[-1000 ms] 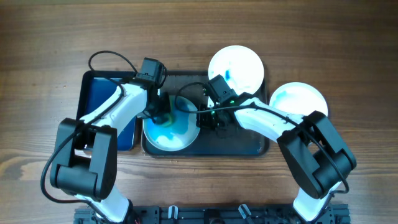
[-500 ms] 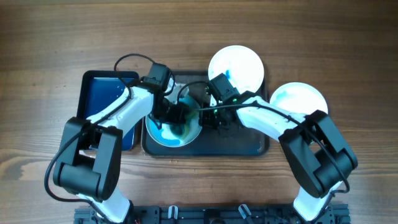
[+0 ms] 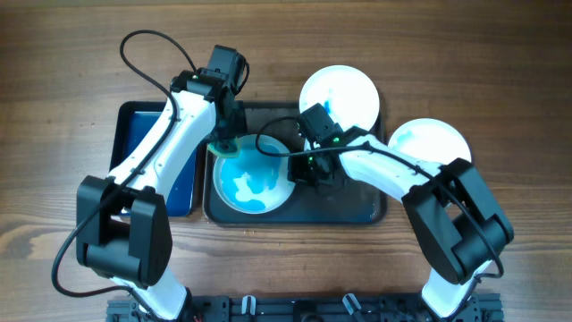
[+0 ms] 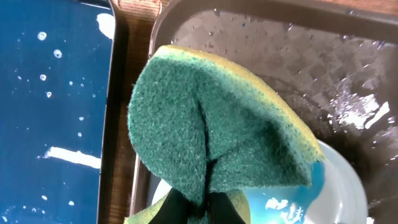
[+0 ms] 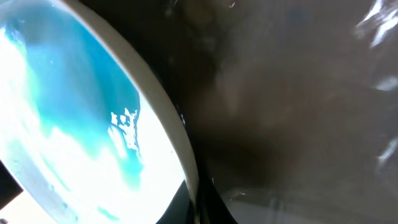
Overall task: Clean dirty plates on tray and stack at the side
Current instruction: 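Scrub the held plate with the sponge in the left gripper, then carry the plate right and stack it on the cleaned plate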
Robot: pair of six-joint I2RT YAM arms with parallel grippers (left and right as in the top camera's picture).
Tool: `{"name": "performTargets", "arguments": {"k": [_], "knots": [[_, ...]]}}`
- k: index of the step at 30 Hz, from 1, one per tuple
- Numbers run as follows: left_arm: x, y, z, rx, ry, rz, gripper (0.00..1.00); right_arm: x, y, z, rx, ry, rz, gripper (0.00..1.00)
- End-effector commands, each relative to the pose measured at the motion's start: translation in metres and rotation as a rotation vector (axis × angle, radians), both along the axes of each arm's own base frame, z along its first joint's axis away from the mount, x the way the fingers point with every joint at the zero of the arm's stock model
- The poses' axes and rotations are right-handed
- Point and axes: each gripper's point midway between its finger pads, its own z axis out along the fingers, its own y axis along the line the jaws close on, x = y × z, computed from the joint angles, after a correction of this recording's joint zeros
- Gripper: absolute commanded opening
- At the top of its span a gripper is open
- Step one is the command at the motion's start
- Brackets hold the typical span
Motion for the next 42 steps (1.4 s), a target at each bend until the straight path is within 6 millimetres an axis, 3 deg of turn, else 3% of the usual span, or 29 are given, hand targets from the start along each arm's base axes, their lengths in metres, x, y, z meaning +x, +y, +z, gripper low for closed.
{"name": "performTargets", "arguments": {"k": [1,6,11,19,22,29,35,38,42], "knots": [[0.003,-0.006,0.005,-0.055,0.000,0.043,0.04,0.025,-0.022,0.022,-0.181,-0.138,0.013,0.04],[0.004,-0.013,0.005,-0.096,0.002,0.035,0.04,0.032,-0.058,0.069,-0.454,-0.351,0.043,0.04],[0.006,-0.015,0.005,-0.099,-0.009,0.034,0.04,0.021,-0.094,0.122,-0.762,-0.559,0.060,0.04],[0.008,-0.015,0.005,-0.100,-0.014,0.032,0.04,0.013,-0.108,0.205,-1.003,-0.893,0.054,0.04],[0.008,-0.015,0.005,-0.101,-0.014,0.032,0.04,0.012,-0.110,0.225,-1.140,-0.969,0.161,0.04],[0.008,-0.015,0.005,-0.100,-0.014,0.032,0.04,0.012,-0.103,0.266,-1.329,-1.134,0.176,0.04],[0.008,-0.015,0.005,-0.100,-0.014,0.032,0.04,0.012,-0.091,0.261,-1.268,-1.139,0.193,0.04],[0.008,-0.015,0.005,-0.100,-0.014,0.032,0.04,0.011,-0.076,0.229,-1.076,-1.041,0.252,0.04],[0.008,-0.015,0.005,-0.100,-0.014,0.032,0.04,0.006,-0.060,0.173,-0.698,-0.767,0.229,0.04]]}}
